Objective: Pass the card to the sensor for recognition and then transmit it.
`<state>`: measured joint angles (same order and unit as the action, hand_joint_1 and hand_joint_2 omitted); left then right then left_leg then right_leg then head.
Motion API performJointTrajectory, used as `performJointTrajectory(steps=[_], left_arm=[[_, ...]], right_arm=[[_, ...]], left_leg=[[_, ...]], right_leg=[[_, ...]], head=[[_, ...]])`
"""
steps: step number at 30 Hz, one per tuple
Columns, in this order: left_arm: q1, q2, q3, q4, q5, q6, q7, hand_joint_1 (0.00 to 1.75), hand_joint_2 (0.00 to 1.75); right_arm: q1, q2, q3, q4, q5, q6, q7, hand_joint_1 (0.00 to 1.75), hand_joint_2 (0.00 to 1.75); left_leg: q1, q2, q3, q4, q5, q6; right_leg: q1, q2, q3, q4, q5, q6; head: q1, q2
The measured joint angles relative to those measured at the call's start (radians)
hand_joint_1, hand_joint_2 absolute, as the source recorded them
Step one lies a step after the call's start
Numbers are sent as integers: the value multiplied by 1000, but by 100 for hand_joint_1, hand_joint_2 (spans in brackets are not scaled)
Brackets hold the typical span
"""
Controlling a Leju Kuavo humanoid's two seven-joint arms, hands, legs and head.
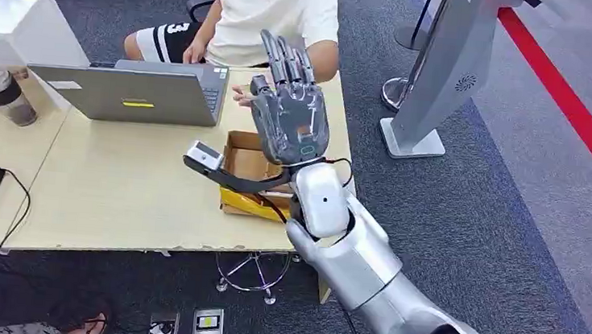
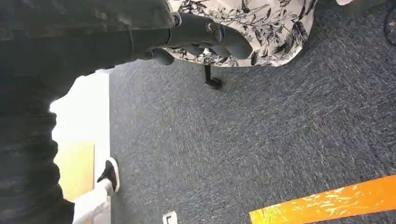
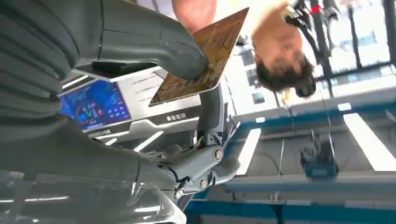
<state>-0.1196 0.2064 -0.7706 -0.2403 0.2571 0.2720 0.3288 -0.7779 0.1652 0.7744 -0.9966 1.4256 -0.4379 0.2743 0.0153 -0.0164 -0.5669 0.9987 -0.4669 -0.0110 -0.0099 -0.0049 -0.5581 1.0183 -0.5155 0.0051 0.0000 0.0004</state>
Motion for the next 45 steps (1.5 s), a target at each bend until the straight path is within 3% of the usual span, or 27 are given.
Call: performJointTrajectory(steps=[7,17,18,29,33,40,45], left_arm=[[0,0,0,0,-2,7,-5,0,175],[1,0,0,0,-1,10,-5,0,175],[1,0,0,0,0,10,-5,0,175],[1,-6,0,0,16,26,8,0,175],[3,-6,0,0,28,29,8,0,175],[4,-2,0,0,34,28,5,0,175],[15,7,0,0,53,27,7,0,175]], right_arm=[[-49,35,17,249,32,19,19,175,175],[-78,56,28,384,35,28,19,175,175],[-78,58,28,392,35,29,19,2,175],[-79,66,27,452,2,-77,28,0,175],[-79,47,18,459,-13,-78,31,0,175],[-58,-46,-30,460,-52,-86,98,0,175],[70,-219,-172,417,-257,-159,119,0,175]], left_leg=[[0,0,0,0,-1,-1],[0,1,1,0,-1,0],[0,1,1,0,-1,0],[0,2,1,0,-1,-1],[0,2,1,0,-1,-1],[0,4,2,2,-1,0],[0,-3,1,2,-2,2]], right_leg=[[0,1,-1,-1,0,0],[0,2,0,-1,0,0],[0,2,0,-1,0,0],[0,3,-1,-1,0,0],[0,3,-1,-2,0,0],[-1,5,-1,-3,1,1],[0,-3,3,-6,0,1]], head=[[-1,0],[-1,0],[0,0],[0,0],[-1,0],[-1,0],[0,0]])
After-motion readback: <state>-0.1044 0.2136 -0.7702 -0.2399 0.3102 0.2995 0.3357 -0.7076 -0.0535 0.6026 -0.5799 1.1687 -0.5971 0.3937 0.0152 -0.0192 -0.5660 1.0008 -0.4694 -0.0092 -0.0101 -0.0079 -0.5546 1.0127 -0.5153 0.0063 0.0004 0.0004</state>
